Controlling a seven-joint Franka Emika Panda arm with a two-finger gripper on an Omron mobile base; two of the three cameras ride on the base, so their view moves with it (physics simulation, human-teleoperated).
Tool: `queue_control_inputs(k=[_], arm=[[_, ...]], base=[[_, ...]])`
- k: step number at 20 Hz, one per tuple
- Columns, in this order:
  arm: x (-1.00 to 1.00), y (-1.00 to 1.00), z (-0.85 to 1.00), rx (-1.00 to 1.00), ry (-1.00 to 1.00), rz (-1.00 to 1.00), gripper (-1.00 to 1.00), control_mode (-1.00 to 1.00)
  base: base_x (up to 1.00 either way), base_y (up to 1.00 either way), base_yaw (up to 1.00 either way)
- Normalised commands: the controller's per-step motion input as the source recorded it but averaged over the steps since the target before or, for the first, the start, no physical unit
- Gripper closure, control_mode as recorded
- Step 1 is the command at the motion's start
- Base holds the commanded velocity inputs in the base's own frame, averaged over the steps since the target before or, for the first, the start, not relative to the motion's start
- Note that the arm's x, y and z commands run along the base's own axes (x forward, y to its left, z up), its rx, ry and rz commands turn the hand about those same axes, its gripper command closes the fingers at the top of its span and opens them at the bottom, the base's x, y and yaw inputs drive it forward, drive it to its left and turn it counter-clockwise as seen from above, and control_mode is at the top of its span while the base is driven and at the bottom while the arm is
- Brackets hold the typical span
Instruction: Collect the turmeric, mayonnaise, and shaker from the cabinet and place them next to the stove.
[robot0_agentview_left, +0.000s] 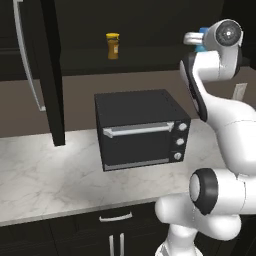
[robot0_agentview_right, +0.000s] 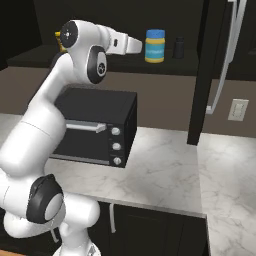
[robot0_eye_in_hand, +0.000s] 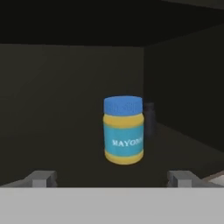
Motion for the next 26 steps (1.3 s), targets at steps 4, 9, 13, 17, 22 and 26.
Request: queue_control_inputs(k=[4, 9, 13, 17, 22, 26], arm=[[0.38, -0.19, 0.18, 0.0, 0.05, 0.0, -1.0, -1.0], [0.43, -0.34, 0.23, 0.0, 0.06, 0.0, -1.0, -1.0], [0.45, -0.22, 0.1, 0.0, 0.08, 0.0, -1.0, -1.0], [0.4, -0.14, 0.0, 0.0, 0.06, 0.0, -1.0, -1.0], [0.33, -0.17, 0.0, 0.0, 0.03, 0.0, -1.0, -1.0], [0.23, -0.25, 0.0, 0.0, 0.0, 0.0, -1.0, -1.0]], base=[[0.0, 0.0, 0.0], [0.0, 0.0, 0.0], [0.0, 0.0, 0.0], [0.0, 0.0, 0.0], [0.0, 0.0, 0.0], [0.0, 0.0, 0.0]])
